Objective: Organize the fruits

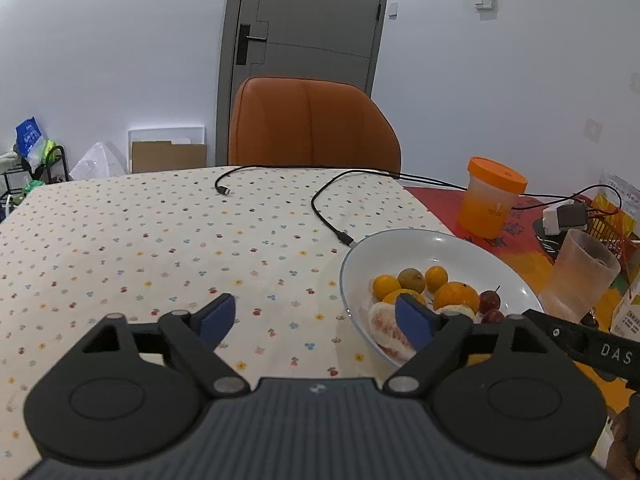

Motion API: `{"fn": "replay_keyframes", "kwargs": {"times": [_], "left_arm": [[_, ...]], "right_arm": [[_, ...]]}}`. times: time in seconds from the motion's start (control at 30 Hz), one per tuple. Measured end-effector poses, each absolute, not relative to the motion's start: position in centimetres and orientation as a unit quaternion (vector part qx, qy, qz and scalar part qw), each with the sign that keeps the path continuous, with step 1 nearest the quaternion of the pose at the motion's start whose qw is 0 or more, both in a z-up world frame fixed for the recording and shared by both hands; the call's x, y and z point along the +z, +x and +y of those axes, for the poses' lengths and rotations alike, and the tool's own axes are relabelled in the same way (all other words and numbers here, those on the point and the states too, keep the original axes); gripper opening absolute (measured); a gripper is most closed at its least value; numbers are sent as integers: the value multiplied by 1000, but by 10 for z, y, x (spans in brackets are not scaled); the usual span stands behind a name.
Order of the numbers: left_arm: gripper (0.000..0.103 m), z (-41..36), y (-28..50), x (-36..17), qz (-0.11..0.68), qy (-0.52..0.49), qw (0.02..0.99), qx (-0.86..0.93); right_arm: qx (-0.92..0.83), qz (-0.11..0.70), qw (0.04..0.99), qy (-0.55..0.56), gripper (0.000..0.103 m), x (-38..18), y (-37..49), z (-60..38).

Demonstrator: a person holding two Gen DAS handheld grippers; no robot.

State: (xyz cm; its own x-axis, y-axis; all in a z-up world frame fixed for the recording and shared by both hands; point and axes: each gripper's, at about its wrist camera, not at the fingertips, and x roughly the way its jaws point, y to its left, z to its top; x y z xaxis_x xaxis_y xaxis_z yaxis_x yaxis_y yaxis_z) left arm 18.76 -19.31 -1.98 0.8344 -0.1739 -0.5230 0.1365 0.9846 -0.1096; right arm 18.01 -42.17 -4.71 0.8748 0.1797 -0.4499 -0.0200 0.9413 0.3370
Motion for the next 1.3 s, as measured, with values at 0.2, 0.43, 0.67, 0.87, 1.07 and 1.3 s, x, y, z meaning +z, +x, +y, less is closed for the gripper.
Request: {"fn": "replay_keyframes", "kwargs": {"times": [0.2,0.43,0.67,0.87,1.07,1.3], "left_arm": [[93,-182,175,-13,272,-33,959,-72],[96,-166,158,-3,267,-29,962,-57],[100,-151,138,9,262,-19,964,-42],[103,-142,124,22,261,-14,965,-37],[103,-135,107,30,264,-17,963,-42],[103,-129,87,36,252,-11,967,-40]], "right_arm": [[54,240,956,162,53,-39,170,-415],[68,232,957,158,62,-30,156,-403],[89,219,960,150,83,-18,140,-387],[106,215,959,153,93,-11,127,-381],[111,210,960,151,103,-2,113,-379],[106,213,960,148,103,4,96,-380]]}}
